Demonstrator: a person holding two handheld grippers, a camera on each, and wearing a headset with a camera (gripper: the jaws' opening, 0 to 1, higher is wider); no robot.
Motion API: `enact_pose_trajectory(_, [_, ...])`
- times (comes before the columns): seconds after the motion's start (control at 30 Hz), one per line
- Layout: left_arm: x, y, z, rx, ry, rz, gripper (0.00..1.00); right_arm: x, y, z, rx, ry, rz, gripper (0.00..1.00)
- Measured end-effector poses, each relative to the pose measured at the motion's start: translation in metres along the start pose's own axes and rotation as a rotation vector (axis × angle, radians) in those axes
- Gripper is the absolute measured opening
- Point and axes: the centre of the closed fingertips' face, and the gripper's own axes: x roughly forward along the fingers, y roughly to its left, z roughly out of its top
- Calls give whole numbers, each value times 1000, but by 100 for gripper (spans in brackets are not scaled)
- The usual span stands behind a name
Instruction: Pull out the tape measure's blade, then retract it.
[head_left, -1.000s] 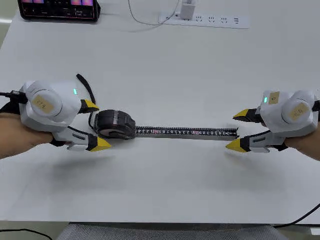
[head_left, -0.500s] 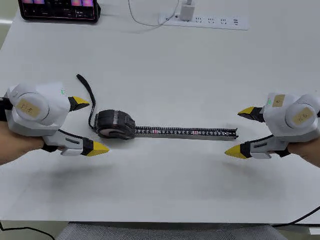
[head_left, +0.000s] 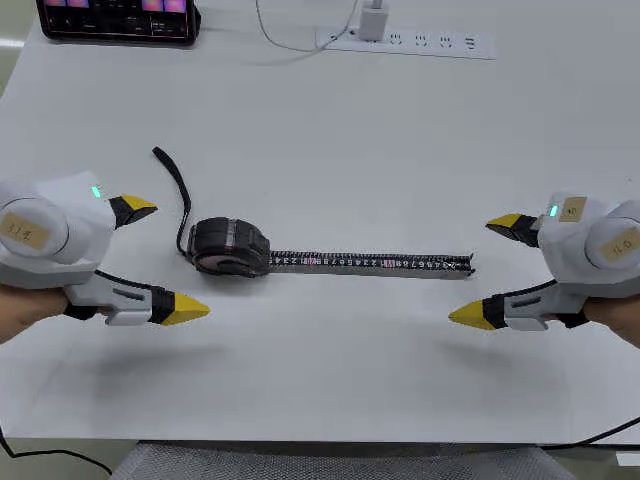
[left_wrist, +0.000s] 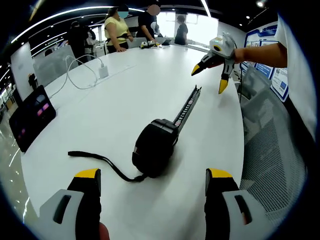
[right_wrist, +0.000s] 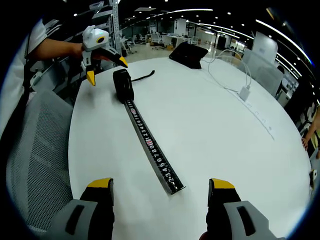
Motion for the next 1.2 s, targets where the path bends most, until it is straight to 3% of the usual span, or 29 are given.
enact_pose_trajectory(0.53, [-17,-9,-5,-38,-53,66,91,-15,12,2,66,-75,-55,84])
enact_pose_trajectory(0.83, [-24,-18,0,-115,-112,74,93,-21,20,5,109,-118,-75,88])
enact_pose_trajectory(1.2, [-32,-30,-12,-149,-128,106,93,-31,32,4,139,-172,-103,92])
